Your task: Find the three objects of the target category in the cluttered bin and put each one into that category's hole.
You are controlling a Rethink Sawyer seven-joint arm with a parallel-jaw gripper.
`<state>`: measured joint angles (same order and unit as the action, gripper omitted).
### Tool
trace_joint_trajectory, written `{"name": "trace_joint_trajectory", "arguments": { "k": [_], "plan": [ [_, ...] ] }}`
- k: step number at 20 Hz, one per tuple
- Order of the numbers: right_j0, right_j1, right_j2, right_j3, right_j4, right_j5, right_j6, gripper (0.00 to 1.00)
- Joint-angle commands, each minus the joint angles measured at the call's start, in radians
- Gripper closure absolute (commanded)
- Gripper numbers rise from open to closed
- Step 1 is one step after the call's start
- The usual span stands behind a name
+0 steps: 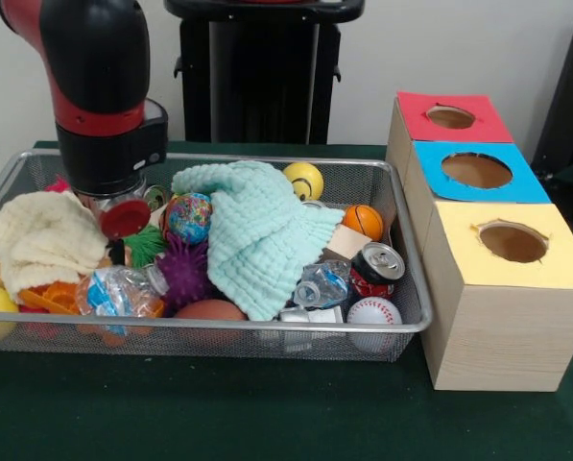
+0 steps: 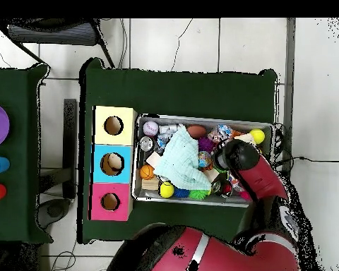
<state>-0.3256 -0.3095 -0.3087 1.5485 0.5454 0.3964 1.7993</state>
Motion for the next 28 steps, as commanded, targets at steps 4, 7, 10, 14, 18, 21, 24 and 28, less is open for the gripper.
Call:
{"name": "trace_joint_trajectory", "arguments": {
  "k": [4, 7, 10, 14, 18, 21, 24, 28],
  "plan": [
    [0.022, -0.025, 0.077, 0.026, -0.064, -0.025, 0.125, 1.0],
    [0.066, -0.104, 0.023, 0.09, -0.092, 0.052, 0.134, 1.0],
    [0.117, -0.181, -0.021, 0.144, -0.112, 0.113, 0.155, 1.0],
    [0.174, -0.231, -0.069, 0.156, -0.125, 0.171, 0.177, 1.0],
    [0.211, -0.277, -0.095, 0.188, -0.133, 0.218, 0.184, 1.0],
    [0.236, -0.317, -0.105, 0.221, -0.136, 0.227, 0.185, 1.0],
    [0.27, -0.352, -0.121, 0.242, -0.136, 0.248, 0.195, 1.0],
    [0.305, -0.396, -0.136, 0.264, -0.129, 0.262, 0.203, 1.0]
  ]
}}
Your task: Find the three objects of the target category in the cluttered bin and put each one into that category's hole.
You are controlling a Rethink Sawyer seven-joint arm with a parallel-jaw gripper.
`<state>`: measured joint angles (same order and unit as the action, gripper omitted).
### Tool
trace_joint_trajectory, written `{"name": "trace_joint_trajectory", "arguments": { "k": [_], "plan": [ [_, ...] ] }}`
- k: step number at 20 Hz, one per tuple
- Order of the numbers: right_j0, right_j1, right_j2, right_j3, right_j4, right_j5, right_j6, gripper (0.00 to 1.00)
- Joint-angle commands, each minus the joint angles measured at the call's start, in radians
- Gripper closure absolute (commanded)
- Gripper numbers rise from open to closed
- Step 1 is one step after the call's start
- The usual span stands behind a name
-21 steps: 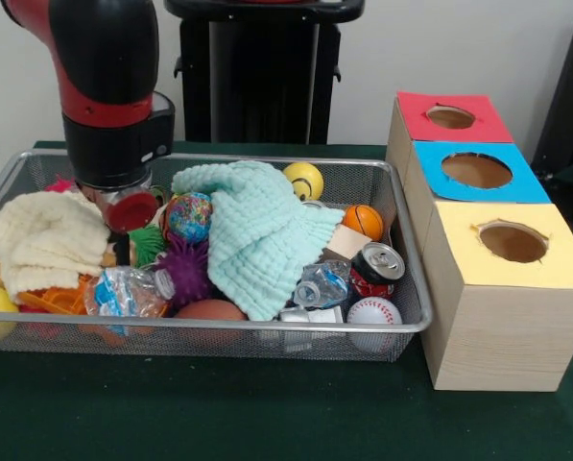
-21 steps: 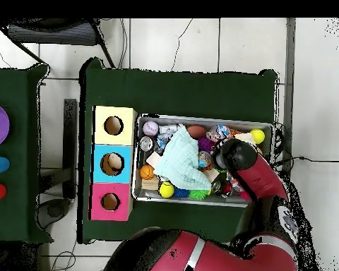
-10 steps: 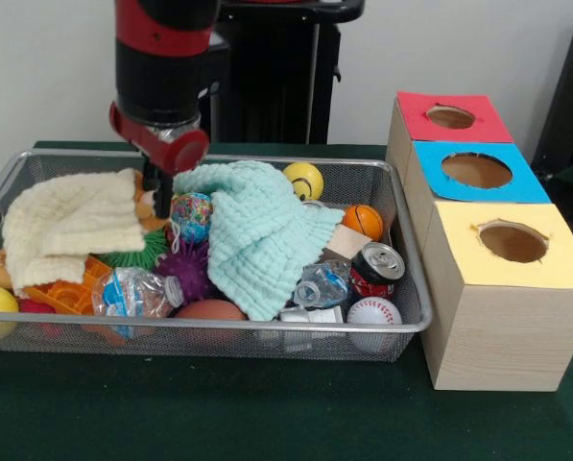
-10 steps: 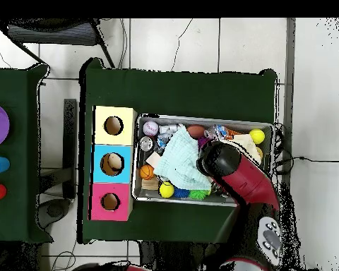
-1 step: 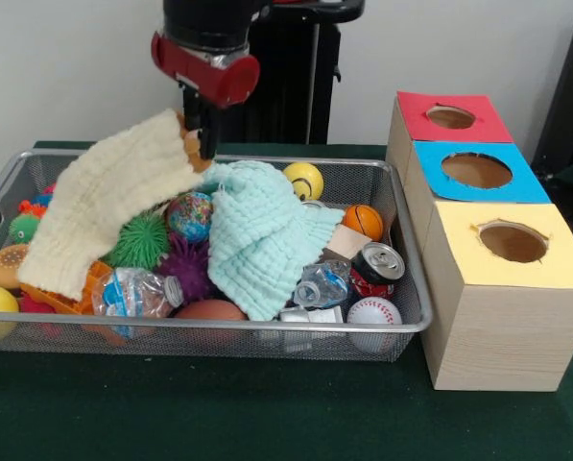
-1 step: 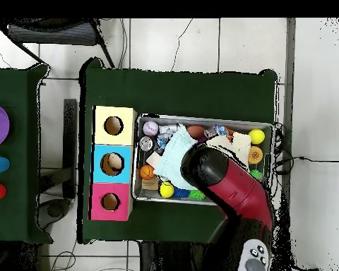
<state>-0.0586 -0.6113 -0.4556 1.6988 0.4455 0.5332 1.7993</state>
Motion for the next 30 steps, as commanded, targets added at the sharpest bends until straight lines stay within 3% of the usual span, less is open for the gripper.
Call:
{"name": "trace_joint_trajectory", "arguments": {
  "k": [1, 7, 10, 16, 22, 30],
  "plan": [
    [0.048, -0.106, 0.008, 0.122, -0.026, 0.131, 0.206, 1.0],
    [0.08, -0.171, 0.03, 0.204, 0.006, 0.178, 0.214, 1.0],
    [0.069, -0.177, 0.063, 0.216, 0.012, 0.268, 0.199, 1.0],
    [-0.062, -0.135, 0.217, 0.286, 0.103, 0.282, 0.072, 1.0],
    [-0.159, -0.074, 0.308, 0.25, 0.075, 0.393, 0.001, 1.0],
    [-0.244, -0.059, 0.404, 0.249, 0.046, 0.619, 0.028, 1.0]
  ]
}}
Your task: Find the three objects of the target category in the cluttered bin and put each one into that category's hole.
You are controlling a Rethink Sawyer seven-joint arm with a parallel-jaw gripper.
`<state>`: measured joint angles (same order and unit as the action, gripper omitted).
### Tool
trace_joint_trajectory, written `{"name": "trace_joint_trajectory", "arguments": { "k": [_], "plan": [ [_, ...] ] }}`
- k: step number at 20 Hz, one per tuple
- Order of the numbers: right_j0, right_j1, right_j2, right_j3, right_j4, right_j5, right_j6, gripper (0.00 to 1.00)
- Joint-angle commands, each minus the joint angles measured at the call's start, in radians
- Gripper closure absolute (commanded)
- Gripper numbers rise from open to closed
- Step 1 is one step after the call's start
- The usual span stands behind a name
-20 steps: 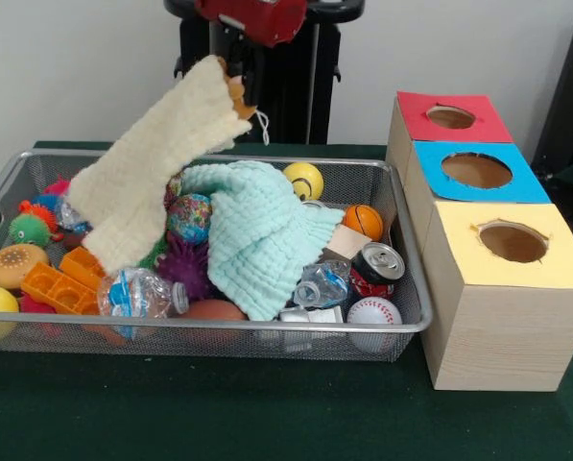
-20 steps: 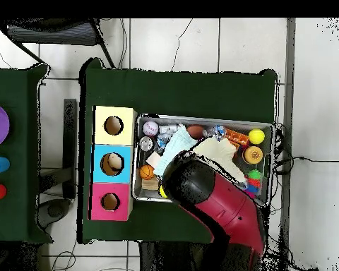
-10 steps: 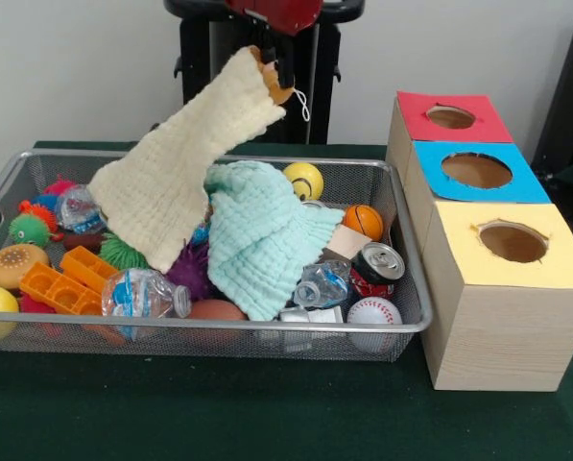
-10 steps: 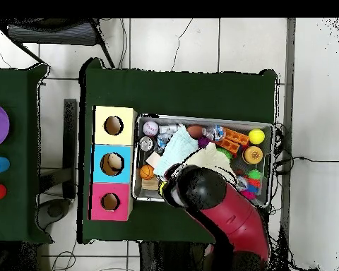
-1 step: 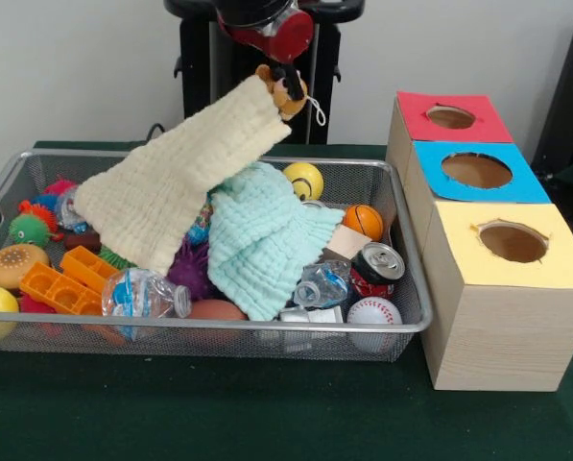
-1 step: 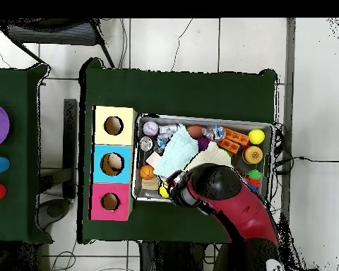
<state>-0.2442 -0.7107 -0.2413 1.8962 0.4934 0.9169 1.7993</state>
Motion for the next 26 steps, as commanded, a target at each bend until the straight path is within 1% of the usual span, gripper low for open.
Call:
{"name": "trace_joint_trajectory", "arguments": {
  "k": [1, 4, 6, 11, 13, 15, 16, 17, 18, 19, 20, 22, 23, 25, 26],
  "plan": [
    [-0.066, 0.04, 0.199, 0.055, -0.002, 0.257, 0.031, 1.0],
    [-0.073, 0.031, 0.203, 0.065, -0.005, 0.282, 0.045, 1.0],
    [-0.069, 0.026, 0.203, 0.069, -0.008, 0.32, 0.068, 1.0],
    [-0.072, 0.047, 0.218, 0.08, 0.012, 0.336, 0.073, 1.0],
    [-0.077, 0.057, 0.227, 0.082, 0.029, 0.302, 0.057, 1.0],
    [-0.074, 0.046, 0.226, 0.116, 0.055, 0.249, 0.043, 1.0],
    [-0.071, 0.048, 0.227, 0.138, 0.078, 0.176, 0.025, 1.0],
    [-0.063, 0.051, 0.221, 0.155, 0.092, 0.066, 0.014, 1.0],
    [-0.056, 0.046, 0.215, 0.183, 0.108, -0.016, 0.014, 1.0],
    [-0.041, 0.034, 0.202, 0.21, 0.115, -0.104, 0.032, 1.0],
    [-0.037, 0.02, 0.206, 0.249, 0.139, -0.21, 0.032, 1.0],
    [-0.043, -0.02, 0.239, 0.339, 0.209, -0.373, 0.02, 1.0],
    [-0.046, -0.036, 0.254, 0.38, 0.252, -0.387, 0.007, 1.0],
    [-0.055, -0.051, 0.284, 0.432, 0.295, -0.424, 0.0, 1.0],
    [-0.061, -0.05, 0.296, 0.445, 0.303, -0.428, 0.001, 1.0]
  ]
}}
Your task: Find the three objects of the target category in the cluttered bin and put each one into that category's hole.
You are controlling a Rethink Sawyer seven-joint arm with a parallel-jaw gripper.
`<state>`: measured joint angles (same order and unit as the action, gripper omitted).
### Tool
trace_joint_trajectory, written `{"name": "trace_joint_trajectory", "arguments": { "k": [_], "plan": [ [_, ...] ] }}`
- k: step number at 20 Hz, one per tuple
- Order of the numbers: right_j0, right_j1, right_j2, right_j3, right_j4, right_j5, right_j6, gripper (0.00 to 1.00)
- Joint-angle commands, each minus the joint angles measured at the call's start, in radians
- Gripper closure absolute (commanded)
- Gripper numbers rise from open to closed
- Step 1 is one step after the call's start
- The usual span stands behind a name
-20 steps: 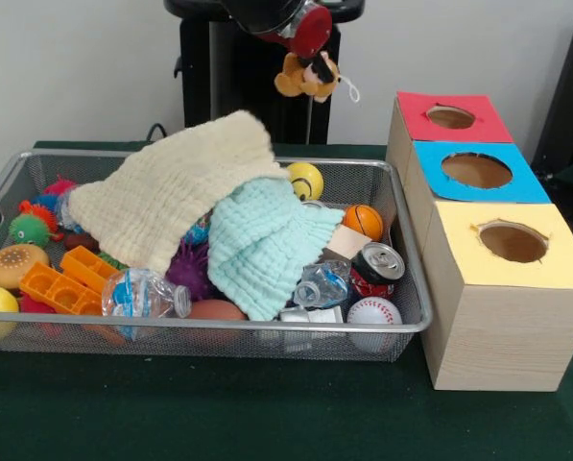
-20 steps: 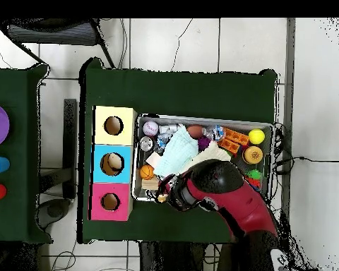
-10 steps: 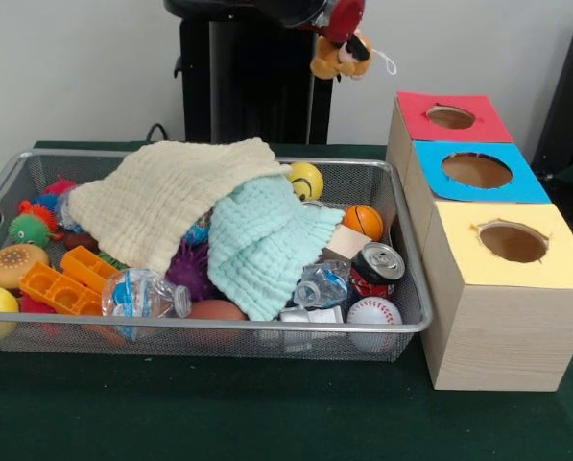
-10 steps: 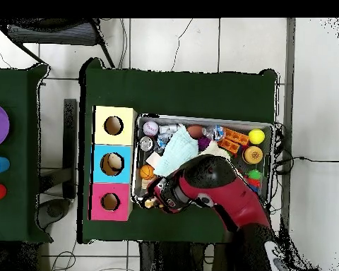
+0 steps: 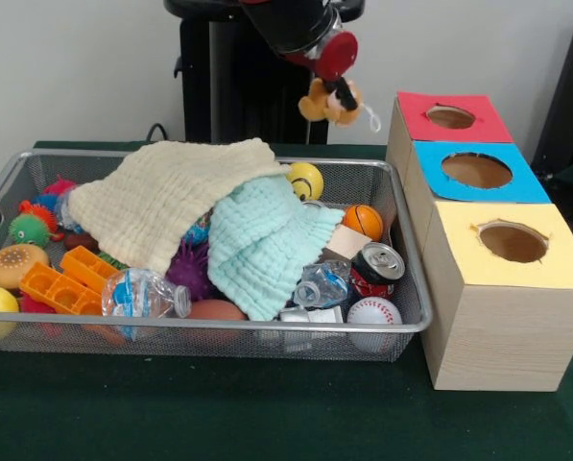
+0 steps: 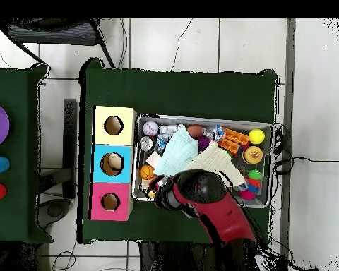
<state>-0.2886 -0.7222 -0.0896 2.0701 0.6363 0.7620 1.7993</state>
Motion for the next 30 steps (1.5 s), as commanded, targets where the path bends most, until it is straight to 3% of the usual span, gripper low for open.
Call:
{"name": "trace_joint_trajectory", "arguments": {
  "k": [1, 2, 6, 8, 10, 15, 22, 30],
  "plan": [
    [-0.01, -0.056, 0.136, 0.278, 0.154, -0.241, 0.016, 1.0],
    [-0.018, -0.06, 0.146, 0.286, 0.152, -0.237, 0.023, 1.0],
    [-0.005, -0.096, 0.09, 0.237, 0.007, -0.014, 0.158, 1.0],
    [0.001, -0.135, 0.085, 0.236, -0.026, 0.068, 0.202, 1.0],
    [0.019, -0.173, 0.079, 0.233, -0.05, 0.148, 0.249, 1.0],
    [0.054, -0.223, 0.081, 0.228, -0.024, 0.281, 0.28, 1.0],
    [0.118, -0.158, 0.138, 0.205, 0.162, 0.284, 0.216, 1.0],
    [0.227, -0.068, 0.194, 0.264, 0.44, 0.144, 0.045, 1.0]
  ]
}}
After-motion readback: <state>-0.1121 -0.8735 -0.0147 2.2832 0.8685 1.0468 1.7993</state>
